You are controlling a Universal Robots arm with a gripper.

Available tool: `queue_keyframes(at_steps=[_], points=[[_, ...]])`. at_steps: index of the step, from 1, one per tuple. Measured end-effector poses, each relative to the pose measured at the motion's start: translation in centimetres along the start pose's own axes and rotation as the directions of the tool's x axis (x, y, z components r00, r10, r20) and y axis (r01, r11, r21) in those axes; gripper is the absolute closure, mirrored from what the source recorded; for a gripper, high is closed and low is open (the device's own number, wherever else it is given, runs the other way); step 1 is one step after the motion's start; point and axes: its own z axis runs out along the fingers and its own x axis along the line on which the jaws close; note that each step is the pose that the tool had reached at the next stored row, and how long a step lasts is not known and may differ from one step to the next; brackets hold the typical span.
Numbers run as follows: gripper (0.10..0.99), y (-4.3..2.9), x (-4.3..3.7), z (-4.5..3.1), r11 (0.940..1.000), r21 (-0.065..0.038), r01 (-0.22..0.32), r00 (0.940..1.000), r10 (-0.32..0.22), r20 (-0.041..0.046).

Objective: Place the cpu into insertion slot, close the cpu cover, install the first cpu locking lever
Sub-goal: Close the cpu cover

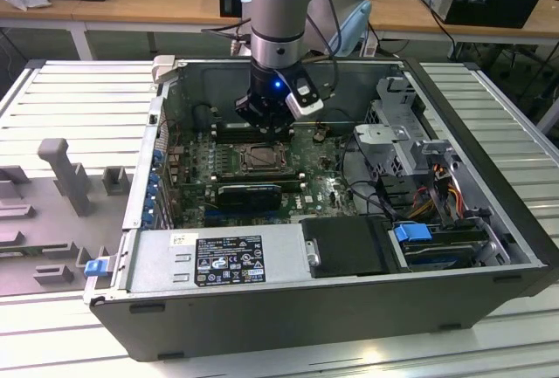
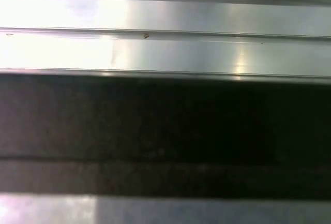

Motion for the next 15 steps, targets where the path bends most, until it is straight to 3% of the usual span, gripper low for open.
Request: queue_keyframes(at_steps=[7,10,13,15], points=[[0.980,0.02,0.00,-0.26,1.0000,0.000,0.000,1.0000,0.000,0.0000],[0.980,0.02,0.00,-0.19,1.0000,0.005,0.000,1.0000,0.000,-0.0002],[0.980,0.01,0.00,-0.10,0.9998,0.019,0.000,1.0000,0.000,-0.0005],[0.980,0.00,0.00,0.03,0.9991,0.042,0.000,1.0000,0.000,-0.0009]])
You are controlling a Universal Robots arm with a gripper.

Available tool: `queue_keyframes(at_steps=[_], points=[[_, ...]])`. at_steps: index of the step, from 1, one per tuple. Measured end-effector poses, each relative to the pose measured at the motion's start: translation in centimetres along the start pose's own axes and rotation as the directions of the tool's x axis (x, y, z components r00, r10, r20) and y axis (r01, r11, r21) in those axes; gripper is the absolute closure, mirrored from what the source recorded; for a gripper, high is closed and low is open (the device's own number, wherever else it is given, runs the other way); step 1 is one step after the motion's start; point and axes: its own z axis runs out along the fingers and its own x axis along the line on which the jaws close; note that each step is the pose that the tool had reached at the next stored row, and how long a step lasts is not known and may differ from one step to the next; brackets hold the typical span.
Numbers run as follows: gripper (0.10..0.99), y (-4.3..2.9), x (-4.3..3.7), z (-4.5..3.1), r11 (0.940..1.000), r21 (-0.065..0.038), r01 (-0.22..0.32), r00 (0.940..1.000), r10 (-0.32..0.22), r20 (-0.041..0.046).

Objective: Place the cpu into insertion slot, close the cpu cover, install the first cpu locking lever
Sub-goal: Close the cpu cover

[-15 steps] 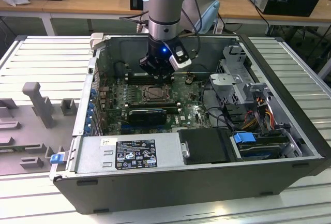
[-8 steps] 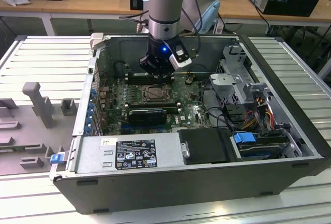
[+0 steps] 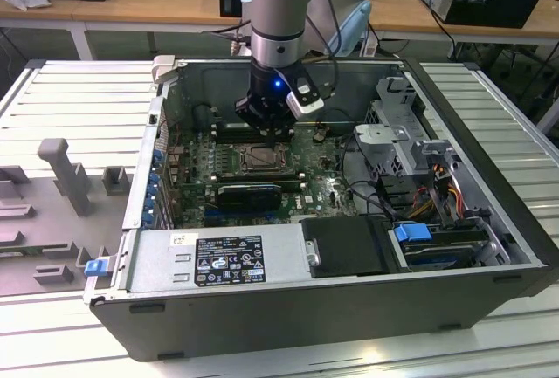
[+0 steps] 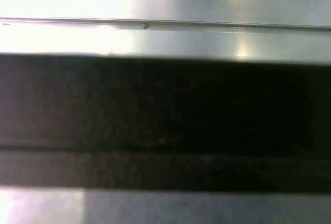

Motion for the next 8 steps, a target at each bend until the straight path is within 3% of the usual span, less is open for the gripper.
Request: queue_keyframes(at_steps=[2,5,6,8], points=[[0.980,0.00,0.00,0.06,1.0000,0.008,0.000,1.0000,0.000,-0.0004],[0.980,0.06,0.01,0.15,1.0000,0.006,0.001,1.0000,-0.001,-0.0004],[0.980,0.08,0.01,0.20,1.0000,0.001,0.002,1.0000,-0.002,-0.0003],[0.980,0.09,0.00,0.30,0.9998,-0.018,0.005,1.0000,-0.005,0.0006]])
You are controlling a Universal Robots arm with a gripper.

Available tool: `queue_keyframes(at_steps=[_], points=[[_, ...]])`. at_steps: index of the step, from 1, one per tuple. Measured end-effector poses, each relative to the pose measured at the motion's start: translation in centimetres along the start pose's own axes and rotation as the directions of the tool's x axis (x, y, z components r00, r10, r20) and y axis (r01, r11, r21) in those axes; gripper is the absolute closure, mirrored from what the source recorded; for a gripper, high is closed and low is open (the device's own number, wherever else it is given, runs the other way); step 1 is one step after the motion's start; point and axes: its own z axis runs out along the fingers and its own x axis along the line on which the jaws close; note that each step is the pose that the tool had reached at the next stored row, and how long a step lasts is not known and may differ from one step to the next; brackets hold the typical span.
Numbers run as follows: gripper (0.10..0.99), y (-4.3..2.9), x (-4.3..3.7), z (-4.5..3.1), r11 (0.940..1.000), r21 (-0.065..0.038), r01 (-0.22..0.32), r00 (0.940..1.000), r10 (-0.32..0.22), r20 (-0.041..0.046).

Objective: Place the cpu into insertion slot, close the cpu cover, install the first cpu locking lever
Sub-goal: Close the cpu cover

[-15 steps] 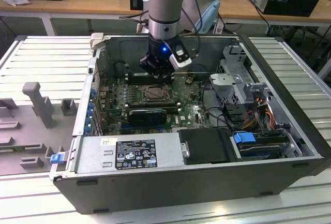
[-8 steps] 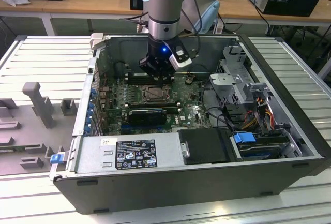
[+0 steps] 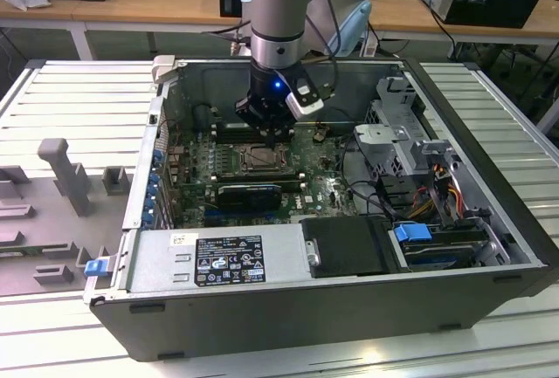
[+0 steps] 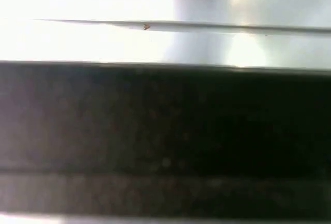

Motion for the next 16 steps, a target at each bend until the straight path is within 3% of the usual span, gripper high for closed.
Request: queue_keyframes(at_steps=[2,4,8,16], points=[[0.980,0.00,0.00,0.01,0.9999,-0.013,0.001,1.0000,-0.001,0.0002],[0.980,0.01,0.00,-0.17,0.9999,-0.014,0.001,1.0000,-0.001,0.0004],[0.980,0.07,-0.01,-1.54,0.9999,-0.013,0.001,1.0000,-0.001,0.0001],[0.980,-0.23,-0.01,-1.57,0.9999,-0.012,0.001,1.0000,-0.001,0.0000]])
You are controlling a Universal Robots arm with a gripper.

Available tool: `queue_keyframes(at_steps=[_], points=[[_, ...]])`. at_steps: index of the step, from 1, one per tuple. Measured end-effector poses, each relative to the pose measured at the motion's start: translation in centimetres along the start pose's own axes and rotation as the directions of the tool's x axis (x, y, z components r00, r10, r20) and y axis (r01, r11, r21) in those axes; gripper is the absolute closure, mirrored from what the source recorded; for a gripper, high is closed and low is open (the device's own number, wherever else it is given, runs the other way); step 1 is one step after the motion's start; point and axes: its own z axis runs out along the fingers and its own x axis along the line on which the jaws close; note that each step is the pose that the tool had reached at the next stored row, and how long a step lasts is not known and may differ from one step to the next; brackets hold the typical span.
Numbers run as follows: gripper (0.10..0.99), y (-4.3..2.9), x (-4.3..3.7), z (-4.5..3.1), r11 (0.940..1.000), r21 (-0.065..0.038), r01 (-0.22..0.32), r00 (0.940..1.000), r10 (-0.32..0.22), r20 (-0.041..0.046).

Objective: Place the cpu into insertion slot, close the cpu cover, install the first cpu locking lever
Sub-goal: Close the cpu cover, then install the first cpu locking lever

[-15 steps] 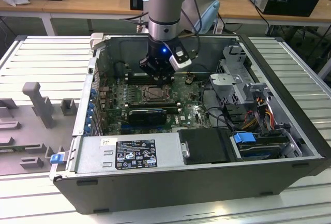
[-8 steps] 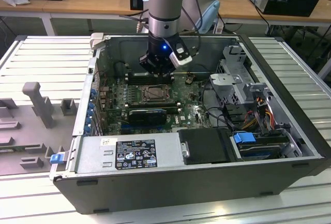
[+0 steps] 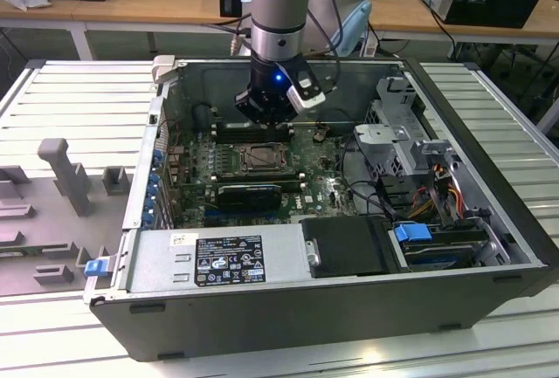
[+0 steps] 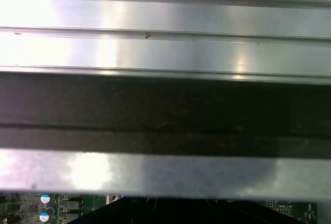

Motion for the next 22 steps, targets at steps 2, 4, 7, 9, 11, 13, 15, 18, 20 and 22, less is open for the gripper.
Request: queue_keyframes(at_steps=[2,4,7,9,11,13,15,18,20,22], points=[[0.980,-0.12,0.00,-0.01,1.0000,0.000,0.000,1.0000,0.000,0.0000],[0.980,-0.21,0.01,0.00,1.0000,0.000,0.000,1.0000,0.000,0.0001],[0.980,-0.36,0.01,-0.02,1.0000,0.000,0.000,1.0000,0.000,0.0000],[0.980,-0.60,0.01,-0.04,1.0000,0.000,0.000,1.0000,0.000,0.0000],[0.980,-0.92,0.02,-0.06,1.0000,0.000,0.000,1.0000,0.000,0.0000],[0.980,-0.94,0.03,-0.18,1.0000,0.000,0.000,1.0000,0.000,-0.0001],[0.980,-0.91,0.02,-0.65,1.0000,0.000,0.000,1.0000,0.000,0.0001],[0.980,-0.86,0.00,-1.50,1.0000,0.001,0.000,1.0000,0.000,0.0000],[0.980,-0.83,0.00,-2.04,1.0000,0.002,-0.001,1.0000,0.001,0.0000],[0.980,-0.81,-0.01,-2.58,1.0000,0.005,-0.001,1.0000,0.001,-0.0001]])
